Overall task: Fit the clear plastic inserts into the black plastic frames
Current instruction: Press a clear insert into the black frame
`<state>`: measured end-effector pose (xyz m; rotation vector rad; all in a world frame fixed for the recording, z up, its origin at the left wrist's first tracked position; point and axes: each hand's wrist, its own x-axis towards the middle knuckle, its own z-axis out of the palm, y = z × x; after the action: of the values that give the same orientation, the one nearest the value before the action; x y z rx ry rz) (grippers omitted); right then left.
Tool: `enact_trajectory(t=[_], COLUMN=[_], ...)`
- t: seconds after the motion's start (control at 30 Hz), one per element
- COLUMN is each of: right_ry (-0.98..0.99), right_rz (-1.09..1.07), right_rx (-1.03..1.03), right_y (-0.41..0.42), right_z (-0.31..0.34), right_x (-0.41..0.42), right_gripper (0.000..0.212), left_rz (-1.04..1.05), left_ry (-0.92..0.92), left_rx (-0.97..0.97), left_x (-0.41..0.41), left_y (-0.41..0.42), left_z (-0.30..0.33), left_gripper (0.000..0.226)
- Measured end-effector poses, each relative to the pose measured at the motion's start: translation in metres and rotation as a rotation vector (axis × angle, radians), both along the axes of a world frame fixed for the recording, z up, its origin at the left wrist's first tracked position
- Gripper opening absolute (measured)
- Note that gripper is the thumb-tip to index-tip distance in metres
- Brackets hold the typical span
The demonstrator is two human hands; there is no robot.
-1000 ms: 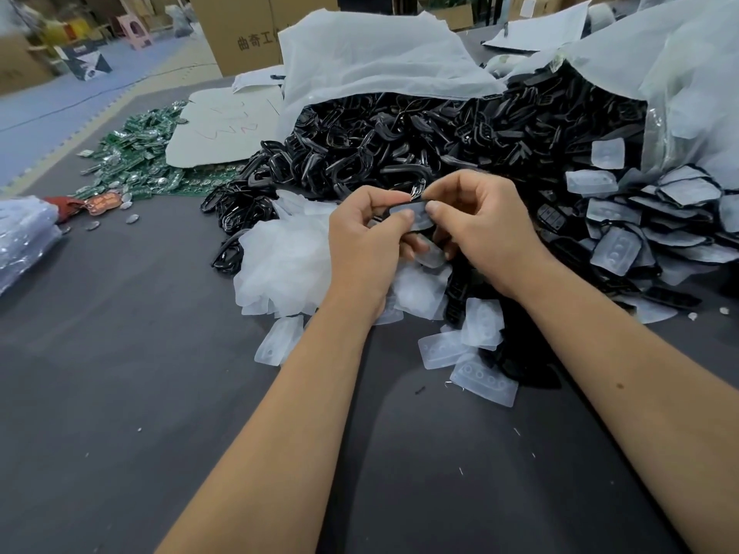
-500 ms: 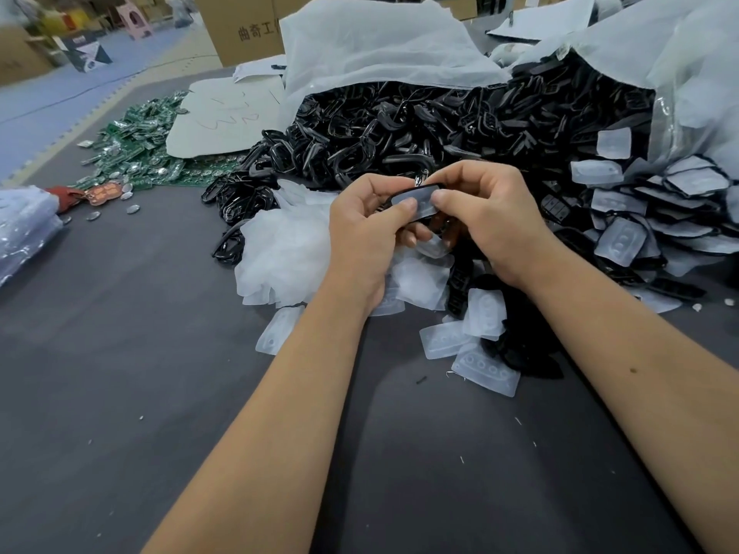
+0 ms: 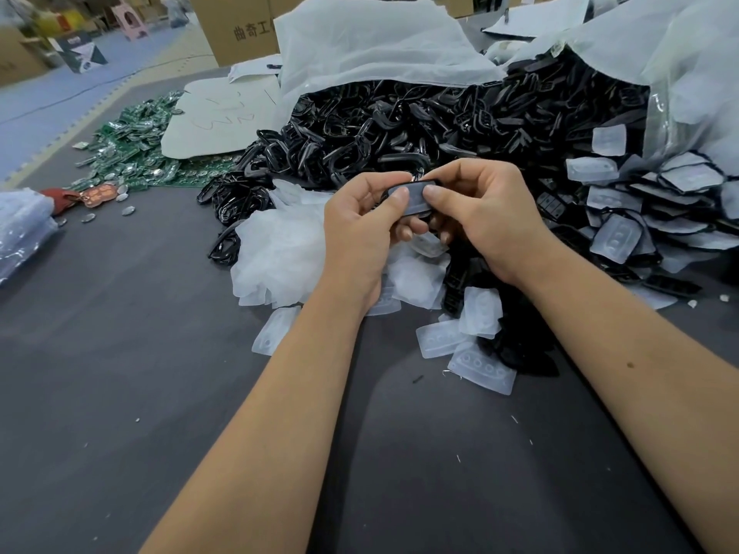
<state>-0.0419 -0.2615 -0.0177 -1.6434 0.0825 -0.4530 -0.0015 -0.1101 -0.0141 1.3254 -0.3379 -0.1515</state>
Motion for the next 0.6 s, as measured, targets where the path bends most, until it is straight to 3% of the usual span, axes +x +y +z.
enact_trajectory(t=[0.13,0.27,0.43,0.6], right_ry=[-0.139,-0.267,-0.269,-0.328], right_rz=[-0.144,-0.156,-0.074,-0.156], right_rx=[-0.275,-0.553,-0.703,-0.826], right_y=[0.0025,0.0059,0.0056,0.0037], right_z=[-0.0004,0.0028,0.0044,0.0053], right_x=[-0.0014,-0.0040,-0.0080,-0.0060], right_gripper=[0.020,0.010,0.015,0.010], left_rz=[0.015,0.020,0.031,-0.006], left_ry=[0.036,0.077,0.204,0.239], left_rx=[-0.025,-0.053,-0.172,-0.222], left_x=[0.0019,0.0029,0.0056,0.0060], left_y=[0.0002,-0.0001,0.0010,0.0001], left_z=[-0.0015,-0.0016,0.0032,0.0035], left_gripper=[0.016,0.019,0.017,0.008])
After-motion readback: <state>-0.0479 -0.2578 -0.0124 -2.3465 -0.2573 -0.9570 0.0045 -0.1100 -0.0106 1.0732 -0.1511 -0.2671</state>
